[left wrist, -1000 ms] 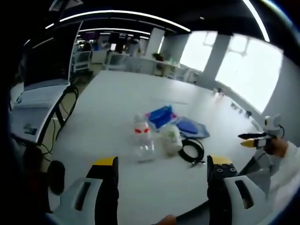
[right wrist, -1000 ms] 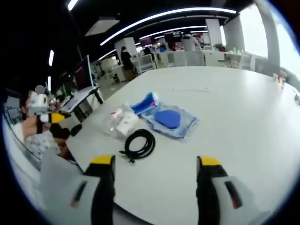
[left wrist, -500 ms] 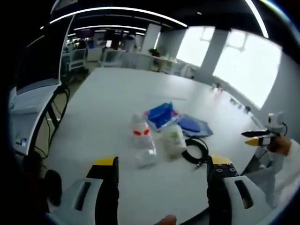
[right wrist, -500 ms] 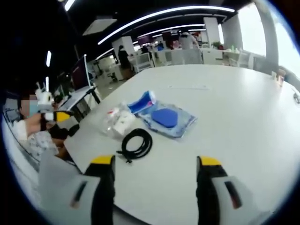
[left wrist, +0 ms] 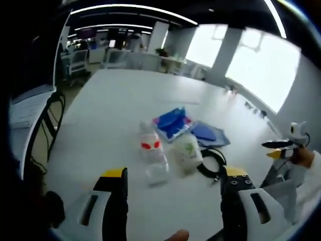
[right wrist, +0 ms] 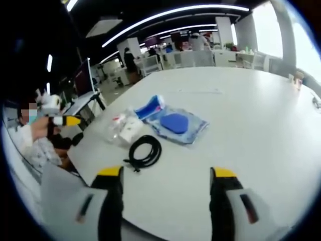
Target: Arrange the tabletop items into an orderly group along one side of the table until the central work area is clear of visible clutter.
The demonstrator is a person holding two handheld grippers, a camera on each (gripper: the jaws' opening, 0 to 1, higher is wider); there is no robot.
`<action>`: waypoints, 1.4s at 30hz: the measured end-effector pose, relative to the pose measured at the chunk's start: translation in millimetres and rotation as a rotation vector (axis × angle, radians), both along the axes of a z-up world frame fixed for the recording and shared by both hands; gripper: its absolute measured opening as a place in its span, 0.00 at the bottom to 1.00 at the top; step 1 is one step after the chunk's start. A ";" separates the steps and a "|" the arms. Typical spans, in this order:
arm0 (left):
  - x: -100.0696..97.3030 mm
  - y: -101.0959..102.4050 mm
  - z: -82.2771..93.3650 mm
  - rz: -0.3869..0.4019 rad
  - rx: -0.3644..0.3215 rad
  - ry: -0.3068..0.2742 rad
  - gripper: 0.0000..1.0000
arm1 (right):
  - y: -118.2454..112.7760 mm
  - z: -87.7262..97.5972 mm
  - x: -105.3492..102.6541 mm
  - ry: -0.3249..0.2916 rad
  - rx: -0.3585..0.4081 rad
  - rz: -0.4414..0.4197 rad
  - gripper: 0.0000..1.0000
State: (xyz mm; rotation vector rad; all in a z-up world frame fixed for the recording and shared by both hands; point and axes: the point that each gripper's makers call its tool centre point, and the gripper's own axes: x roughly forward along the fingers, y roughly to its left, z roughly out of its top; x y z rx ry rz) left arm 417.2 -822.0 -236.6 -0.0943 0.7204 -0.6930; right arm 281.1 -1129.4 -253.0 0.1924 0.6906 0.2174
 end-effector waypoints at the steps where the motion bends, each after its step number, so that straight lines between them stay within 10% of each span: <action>1: 3.0 -0.4 -0.5 0.001 -0.005 0.004 0.72 | 0.6 -0.3 -0.3 0.001 0.000 0.000 0.68; 42: 52.1 -27.1 -26.0 -0.006 0.002 0.056 0.68 | 16.7 -11.1 -16.0 0.034 0.019 -0.010 0.66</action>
